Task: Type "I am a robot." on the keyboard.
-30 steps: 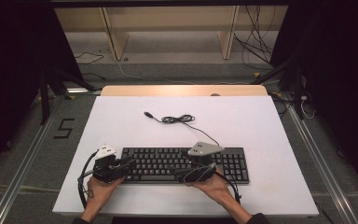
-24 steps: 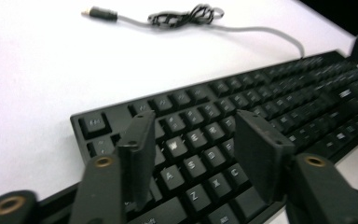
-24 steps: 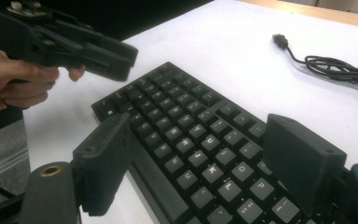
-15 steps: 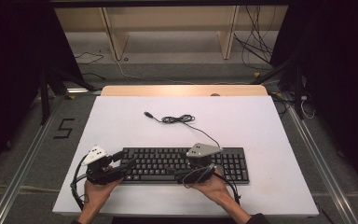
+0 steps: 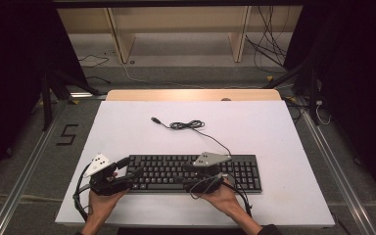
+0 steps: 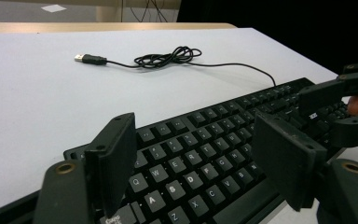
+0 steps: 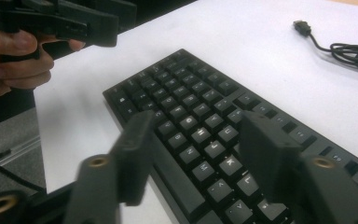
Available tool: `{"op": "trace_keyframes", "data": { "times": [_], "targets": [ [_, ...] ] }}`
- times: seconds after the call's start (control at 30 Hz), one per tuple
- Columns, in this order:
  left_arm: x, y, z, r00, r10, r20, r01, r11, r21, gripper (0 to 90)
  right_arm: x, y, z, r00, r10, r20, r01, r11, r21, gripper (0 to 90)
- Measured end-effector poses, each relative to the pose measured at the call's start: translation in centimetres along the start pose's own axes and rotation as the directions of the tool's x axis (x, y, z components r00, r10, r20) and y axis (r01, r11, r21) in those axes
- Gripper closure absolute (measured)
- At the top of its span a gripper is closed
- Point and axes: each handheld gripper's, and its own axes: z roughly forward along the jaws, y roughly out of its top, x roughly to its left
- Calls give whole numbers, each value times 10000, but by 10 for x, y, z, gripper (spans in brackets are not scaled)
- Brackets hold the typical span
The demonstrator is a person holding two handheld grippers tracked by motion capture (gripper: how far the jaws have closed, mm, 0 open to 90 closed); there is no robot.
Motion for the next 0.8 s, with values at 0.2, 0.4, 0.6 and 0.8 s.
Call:
{"op": "trace_keyframes", "data": {
  "times": [0.2, 0.4, 0.6, 0.8],
  "targets": [
    [-1, 0, -1, 9999, 87, 66, -86, 9999, -129, 283, 2, -2, 4, 9999, -96, -71, 98, 9997, 224, 653],
    [-3, 1, -2, 9996, 215, 165, -211, 9995, -243, 266, 6, -4, 10, 9997, -218, -118, 223, 9986, 487, 813],
    [-4, 1, -5, 9996, 238, 123, -233, 9990, -388, 260, 11, -6, 18, 9993, -326, -200, 341, 9961, 811, 899],
    [-4, 2, -6, 9996, 252, 106, -247, 9987, -453, 258, 13, -7, 26, 9990, -409, -198, 429, 9923, 1160, 900]
  ]
}}
